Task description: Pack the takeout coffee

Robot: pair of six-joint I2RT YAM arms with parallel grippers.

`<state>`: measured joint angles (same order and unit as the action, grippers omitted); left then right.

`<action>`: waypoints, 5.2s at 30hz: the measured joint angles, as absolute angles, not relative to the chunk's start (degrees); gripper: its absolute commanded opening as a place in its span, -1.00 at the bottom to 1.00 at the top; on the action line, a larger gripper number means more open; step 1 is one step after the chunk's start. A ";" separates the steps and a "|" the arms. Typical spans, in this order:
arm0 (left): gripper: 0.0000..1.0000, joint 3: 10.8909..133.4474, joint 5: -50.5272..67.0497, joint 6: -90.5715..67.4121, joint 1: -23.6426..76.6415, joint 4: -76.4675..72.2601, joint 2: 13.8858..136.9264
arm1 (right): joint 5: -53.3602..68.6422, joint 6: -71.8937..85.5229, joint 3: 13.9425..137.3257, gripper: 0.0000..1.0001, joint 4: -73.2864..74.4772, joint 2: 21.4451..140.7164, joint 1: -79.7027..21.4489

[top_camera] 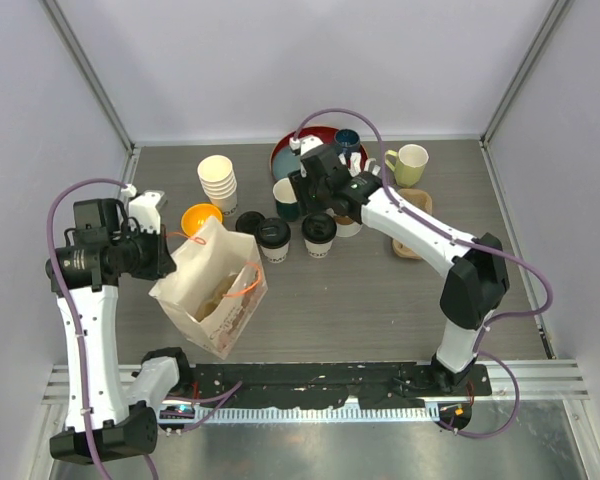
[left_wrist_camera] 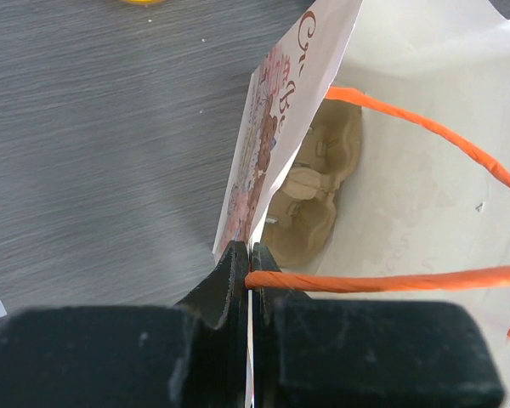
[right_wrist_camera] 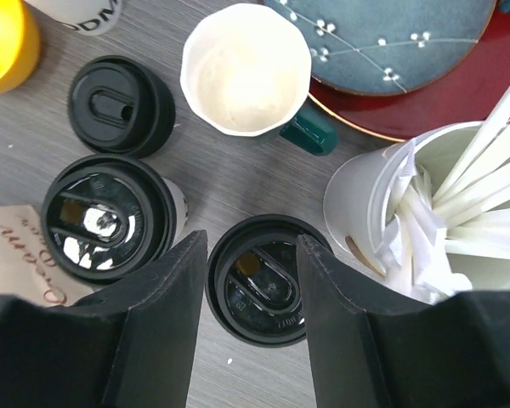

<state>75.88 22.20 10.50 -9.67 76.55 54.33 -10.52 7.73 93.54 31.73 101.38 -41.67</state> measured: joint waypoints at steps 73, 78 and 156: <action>-1.00 74.89 26.20 14.22 -9.85 75.72 56.53 | -24.82 16.88 98.50 -0.99 42.46 112.49 -48.88; -1.00 75.44 28.84 16.01 -9.87 76.23 56.73 | -21.04 16.82 97.36 -0.98 43.18 109.03 -48.73; -1.00 75.92 28.38 13.26 -9.87 76.12 59.83 | 13.93 -32.10 116.09 -0.98 57.23 118.83 -62.81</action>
<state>75.92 28.38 13.26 -9.87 76.12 59.83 13.93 -32.10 116.09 57.23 118.83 -62.81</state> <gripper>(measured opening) 0.024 0.053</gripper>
